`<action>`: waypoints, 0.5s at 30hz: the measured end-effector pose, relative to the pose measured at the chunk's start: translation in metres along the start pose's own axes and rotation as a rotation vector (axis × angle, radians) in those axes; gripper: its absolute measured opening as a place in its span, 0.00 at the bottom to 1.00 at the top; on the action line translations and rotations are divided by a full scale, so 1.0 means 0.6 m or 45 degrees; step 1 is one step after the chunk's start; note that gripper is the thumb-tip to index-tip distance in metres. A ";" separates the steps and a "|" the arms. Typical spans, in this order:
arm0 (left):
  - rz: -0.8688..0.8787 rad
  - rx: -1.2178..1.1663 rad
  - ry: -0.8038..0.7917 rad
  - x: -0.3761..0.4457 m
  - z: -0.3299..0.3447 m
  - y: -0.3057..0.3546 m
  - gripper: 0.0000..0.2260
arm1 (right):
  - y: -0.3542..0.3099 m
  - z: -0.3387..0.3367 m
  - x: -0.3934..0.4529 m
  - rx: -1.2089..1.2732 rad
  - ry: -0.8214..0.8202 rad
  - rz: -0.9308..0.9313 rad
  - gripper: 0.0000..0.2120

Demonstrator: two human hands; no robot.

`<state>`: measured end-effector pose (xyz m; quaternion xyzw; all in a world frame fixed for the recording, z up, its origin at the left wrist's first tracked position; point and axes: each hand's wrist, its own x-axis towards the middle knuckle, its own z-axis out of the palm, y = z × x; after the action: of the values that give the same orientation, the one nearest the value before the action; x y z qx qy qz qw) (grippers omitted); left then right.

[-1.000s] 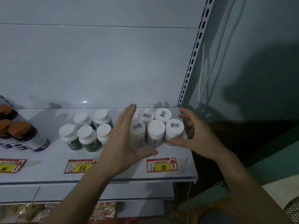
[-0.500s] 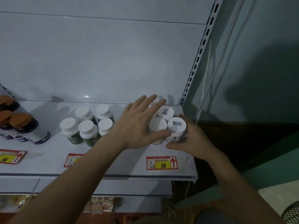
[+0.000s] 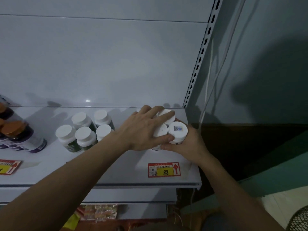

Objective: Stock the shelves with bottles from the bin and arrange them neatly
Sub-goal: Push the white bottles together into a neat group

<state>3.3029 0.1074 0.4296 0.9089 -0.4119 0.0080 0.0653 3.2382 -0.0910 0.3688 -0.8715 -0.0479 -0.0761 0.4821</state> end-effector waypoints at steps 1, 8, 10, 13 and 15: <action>0.004 -0.001 0.002 0.000 -0.001 0.001 0.37 | 0.001 0.000 -0.001 -0.015 0.003 -0.001 0.32; 0.036 -0.020 0.032 0.007 0.002 0.013 0.36 | 0.005 -0.019 -0.009 -0.010 0.014 -0.004 0.33; 0.027 -0.044 0.029 0.008 0.001 0.013 0.37 | 0.005 -0.020 -0.007 0.002 0.005 -0.006 0.33; 0.020 -0.072 0.017 0.008 0.001 0.012 0.39 | 0.006 -0.020 -0.005 0.007 -0.013 -0.002 0.34; 0.008 -0.128 0.025 0.005 0.000 0.013 0.41 | 0.002 -0.021 -0.006 0.023 -0.028 0.004 0.35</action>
<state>3.2992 0.1003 0.4306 0.9030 -0.4140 -0.0036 0.1149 3.2340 -0.1021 0.3736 -0.8679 -0.0526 -0.0653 0.4895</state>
